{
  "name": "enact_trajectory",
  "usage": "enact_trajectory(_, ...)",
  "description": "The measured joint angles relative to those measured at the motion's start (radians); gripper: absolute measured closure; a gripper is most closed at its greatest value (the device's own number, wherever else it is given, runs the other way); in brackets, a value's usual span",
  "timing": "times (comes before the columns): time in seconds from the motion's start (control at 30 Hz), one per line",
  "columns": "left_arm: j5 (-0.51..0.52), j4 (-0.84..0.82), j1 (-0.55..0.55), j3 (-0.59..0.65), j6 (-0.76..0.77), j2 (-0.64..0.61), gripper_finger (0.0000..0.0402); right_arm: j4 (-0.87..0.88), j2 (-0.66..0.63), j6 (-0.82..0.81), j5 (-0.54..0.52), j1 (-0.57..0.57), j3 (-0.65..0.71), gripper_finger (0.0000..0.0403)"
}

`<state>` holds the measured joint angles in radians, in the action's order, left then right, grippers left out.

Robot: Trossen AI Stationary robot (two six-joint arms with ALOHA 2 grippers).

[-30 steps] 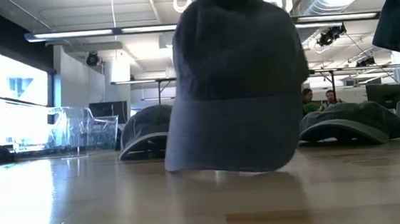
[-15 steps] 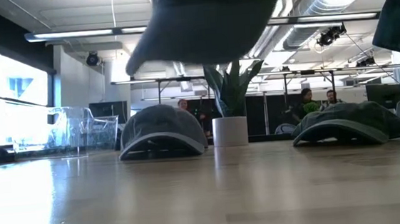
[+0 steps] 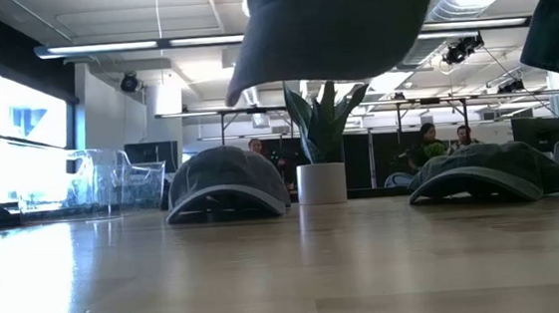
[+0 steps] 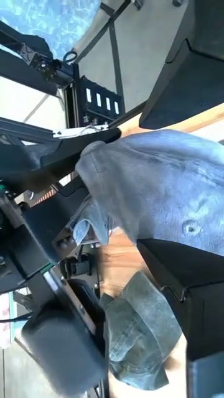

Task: Pick & Place hat
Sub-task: Put the bottom gray cap into the top transparent bin

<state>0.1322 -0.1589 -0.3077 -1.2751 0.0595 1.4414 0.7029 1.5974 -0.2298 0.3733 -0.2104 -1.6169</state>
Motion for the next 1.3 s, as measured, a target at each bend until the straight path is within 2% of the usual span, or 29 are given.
enact_trajectory(0.27,-0.009,0.037,0.001,0.000,-0.006,0.007,0.0103,0.003,0.000,0.011,0.063,0.000,0.000,0.0386)
enact_trajectory(0.47,-0.197,0.124,0.014,0.000,0.006,0.070,0.0103,0.003,0.000,0.009,0.075,0.000,0.000,0.0368)
enact_trajectory(0.67,-0.262,0.124,0.013,-0.002,0.068,0.080,0.0116,0.004,-0.003,-0.014,0.088,0.000,0.000,0.0386)
enact_trajectory(0.8,-0.347,0.127,0.014,-0.002,0.077,0.078,0.0164,0.005,-0.003,-0.060,0.105,0.000,0.000,0.0377)
enact_trajectory(0.93,-0.438,0.131,0.014,-0.002,0.103,0.078,0.0233,0.004,-0.003,-0.085,0.134,0.000,0.001,0.0359)
enact_trajectory(1.2,-0.584,0.127,0.013,-0.002,0.132,0.078,0.0375,0.004,-0.003,-0.100,0.236,-0.037,0.001,0.0384)
enact_trajectory(1.3,-0.628,0.133,0.014,-0.002,0.158,0.077,0.0395,-0.003,-0.003,-0.135,0.269,-0.053,0.001,0.0382)
